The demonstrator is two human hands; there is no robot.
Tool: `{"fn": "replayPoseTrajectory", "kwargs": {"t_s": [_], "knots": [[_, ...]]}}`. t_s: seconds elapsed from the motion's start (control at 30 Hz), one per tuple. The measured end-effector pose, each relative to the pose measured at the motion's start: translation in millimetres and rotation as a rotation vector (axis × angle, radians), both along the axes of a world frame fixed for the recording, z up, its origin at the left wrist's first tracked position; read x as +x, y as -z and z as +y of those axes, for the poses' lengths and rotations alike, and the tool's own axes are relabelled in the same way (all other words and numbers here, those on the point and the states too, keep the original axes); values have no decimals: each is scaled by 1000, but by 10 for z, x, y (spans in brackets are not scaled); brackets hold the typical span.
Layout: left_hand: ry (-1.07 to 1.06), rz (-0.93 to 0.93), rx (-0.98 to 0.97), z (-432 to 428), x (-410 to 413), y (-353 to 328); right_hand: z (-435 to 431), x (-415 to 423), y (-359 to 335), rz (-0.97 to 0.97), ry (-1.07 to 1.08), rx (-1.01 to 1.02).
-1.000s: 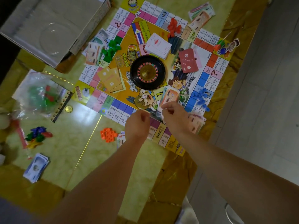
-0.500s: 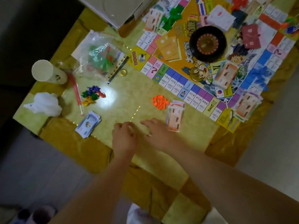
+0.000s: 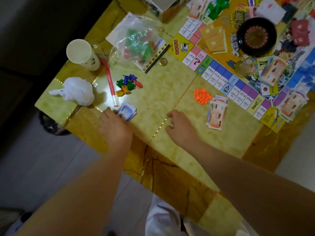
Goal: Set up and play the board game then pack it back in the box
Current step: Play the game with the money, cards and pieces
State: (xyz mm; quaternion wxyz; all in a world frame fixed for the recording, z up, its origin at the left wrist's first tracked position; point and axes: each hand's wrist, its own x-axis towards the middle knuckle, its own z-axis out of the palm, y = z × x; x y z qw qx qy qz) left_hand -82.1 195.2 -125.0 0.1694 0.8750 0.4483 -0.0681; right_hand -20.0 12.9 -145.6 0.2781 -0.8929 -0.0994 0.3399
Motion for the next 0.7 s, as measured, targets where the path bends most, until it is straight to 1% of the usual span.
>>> {"fn": "replayPoseTrajectory", "kwargs": {"t_s": [0.07,0.2,0.3,0.43,0.6,0.7], "knots": [[-19,32,-40,90,11,36,108,-19,2,11,-11,-4],[18,103,-91,140,-2,114,256,-33,-6,55,-11,4],[17,122,-122,134,-22,141,326,-32,-6,54,-6,12],[129,83,-155,47,-49,97,409,-28,-4,39,8,25],[100,-7,-262,16,-54,110,581,-3,-31,56,-24,102],[181,-2,-318,117,-64,146,624,5,-11,72,12,128]]}}
